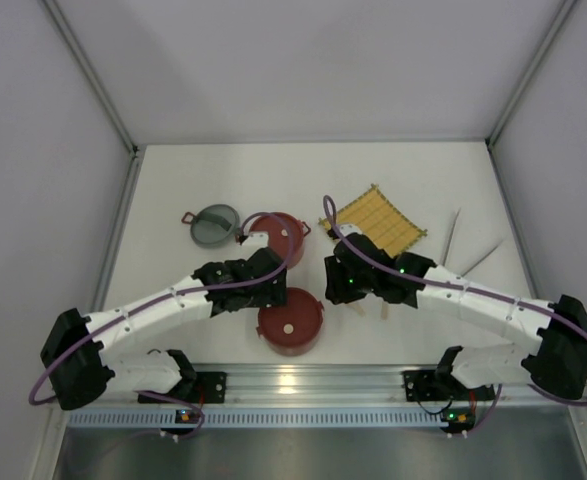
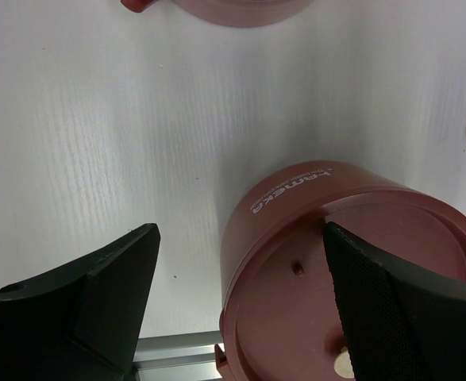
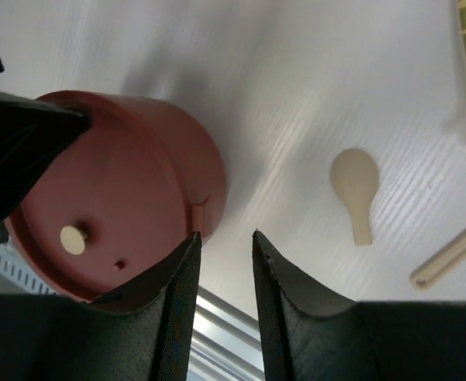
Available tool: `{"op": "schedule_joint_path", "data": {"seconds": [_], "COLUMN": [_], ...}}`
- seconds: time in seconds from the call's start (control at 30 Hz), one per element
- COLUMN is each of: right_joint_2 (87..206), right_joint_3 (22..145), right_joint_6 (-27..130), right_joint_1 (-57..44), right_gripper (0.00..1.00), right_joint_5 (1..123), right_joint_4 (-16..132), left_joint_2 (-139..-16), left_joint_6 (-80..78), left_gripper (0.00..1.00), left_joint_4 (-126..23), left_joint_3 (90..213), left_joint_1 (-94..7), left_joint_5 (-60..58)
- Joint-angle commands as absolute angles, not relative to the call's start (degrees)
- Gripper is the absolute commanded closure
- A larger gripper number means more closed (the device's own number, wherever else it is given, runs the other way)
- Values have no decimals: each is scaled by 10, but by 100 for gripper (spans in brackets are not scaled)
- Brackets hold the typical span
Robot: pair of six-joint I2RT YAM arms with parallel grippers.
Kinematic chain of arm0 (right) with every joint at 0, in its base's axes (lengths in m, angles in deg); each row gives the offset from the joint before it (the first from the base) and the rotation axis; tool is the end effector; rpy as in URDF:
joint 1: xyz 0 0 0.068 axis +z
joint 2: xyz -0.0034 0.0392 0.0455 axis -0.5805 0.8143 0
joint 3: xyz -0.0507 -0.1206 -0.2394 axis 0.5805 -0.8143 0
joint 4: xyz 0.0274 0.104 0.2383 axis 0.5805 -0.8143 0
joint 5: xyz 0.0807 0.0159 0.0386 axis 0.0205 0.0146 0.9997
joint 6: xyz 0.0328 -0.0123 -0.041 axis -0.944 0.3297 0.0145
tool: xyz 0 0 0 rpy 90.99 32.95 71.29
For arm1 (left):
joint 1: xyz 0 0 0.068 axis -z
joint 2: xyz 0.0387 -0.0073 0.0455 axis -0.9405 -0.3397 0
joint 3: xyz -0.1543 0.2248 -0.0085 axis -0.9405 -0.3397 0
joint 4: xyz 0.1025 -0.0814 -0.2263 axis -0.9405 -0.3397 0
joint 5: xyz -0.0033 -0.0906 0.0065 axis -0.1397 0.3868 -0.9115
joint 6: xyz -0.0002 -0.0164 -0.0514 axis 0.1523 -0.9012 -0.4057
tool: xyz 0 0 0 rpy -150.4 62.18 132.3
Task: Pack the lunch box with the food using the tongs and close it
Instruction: Move the packing box to the center of the board.
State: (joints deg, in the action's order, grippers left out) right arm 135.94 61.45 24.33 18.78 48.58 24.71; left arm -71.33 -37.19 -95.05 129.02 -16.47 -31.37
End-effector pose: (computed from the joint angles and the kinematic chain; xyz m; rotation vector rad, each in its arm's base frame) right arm 0.1512 0.2037 0.2617 -0.4010 2.5026 0.5227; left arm 0.1465 -0.1766 0.2398 0.0102 2.5351 -0.1826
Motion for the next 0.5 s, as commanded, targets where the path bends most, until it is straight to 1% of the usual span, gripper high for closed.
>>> {"op": "schedule_joint_path", "data": {"seconds": [0.0,0.13,0.37,0.47], "right_joint_2": [1337,1337,1329,1320], "right_joint_3": [650,657,642,623], "right_joint_6": [256,260,232,212], "right_joint_1": [216,244,320,353], "right_gripper": [68,67,67,67], "right_joint_5": [505,537,545,577], "right_joint_4": [235,238,248,291], "left_joint_2": [-717,-726,-732,-728], "left_joint_6": [-360,-359,-356,-352], "left_gripper": [11,11,11,11], "left_joint_4": [-952,-942,-937,-934], "left_joint_3": [1312,1312,1326,1331], "left_joint_1": [-165,-165,-165,-165], "left_joint_5": [-329,-326,-328,-331]}}
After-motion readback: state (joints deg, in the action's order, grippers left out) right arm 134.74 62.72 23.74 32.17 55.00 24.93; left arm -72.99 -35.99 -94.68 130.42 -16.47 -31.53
